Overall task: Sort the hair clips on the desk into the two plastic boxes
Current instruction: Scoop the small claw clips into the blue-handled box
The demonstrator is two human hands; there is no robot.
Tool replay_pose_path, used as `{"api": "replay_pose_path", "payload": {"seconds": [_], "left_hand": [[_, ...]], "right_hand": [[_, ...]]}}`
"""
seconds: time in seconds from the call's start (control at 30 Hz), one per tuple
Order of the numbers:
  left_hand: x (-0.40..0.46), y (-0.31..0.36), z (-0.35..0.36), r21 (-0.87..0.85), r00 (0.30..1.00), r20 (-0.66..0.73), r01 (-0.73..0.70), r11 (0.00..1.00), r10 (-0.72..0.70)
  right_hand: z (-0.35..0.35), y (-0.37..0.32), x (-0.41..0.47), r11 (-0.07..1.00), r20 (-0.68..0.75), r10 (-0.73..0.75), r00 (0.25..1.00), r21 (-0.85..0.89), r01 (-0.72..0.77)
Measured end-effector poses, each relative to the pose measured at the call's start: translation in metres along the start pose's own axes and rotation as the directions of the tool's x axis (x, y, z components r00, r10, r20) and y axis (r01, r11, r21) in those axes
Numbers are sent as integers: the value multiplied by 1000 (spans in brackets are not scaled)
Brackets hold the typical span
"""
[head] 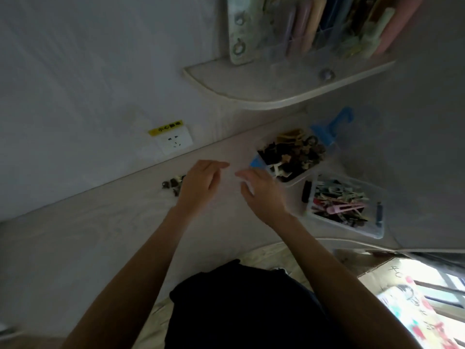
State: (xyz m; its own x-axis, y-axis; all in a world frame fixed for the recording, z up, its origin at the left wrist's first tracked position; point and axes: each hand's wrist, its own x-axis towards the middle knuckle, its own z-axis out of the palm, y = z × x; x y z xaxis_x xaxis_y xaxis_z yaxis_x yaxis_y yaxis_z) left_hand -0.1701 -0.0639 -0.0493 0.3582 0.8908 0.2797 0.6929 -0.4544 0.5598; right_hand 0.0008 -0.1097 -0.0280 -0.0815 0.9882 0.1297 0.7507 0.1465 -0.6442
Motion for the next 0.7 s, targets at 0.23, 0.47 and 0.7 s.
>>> {"api": "replay_pose_path", "payload": {"seconds": [0.23, 0.47, 0.7], "left_hand": [[-74, -90, -42, 178, 904, 121, 386, 905, -409], [-29, -126, -30, 338, 787, 533, 139, 931, -311], [-32, -118, -18, 209, 843, 406, 290, 934, -353]], "right_hand": [[96, -37, 8, 981, 492, 191, 849, -90, -169], [135, -56, 28, 960, 477, 199, 856, -273, -71], [129, -39, 22, 961, 413, 243, 878, -226, -160]]}}
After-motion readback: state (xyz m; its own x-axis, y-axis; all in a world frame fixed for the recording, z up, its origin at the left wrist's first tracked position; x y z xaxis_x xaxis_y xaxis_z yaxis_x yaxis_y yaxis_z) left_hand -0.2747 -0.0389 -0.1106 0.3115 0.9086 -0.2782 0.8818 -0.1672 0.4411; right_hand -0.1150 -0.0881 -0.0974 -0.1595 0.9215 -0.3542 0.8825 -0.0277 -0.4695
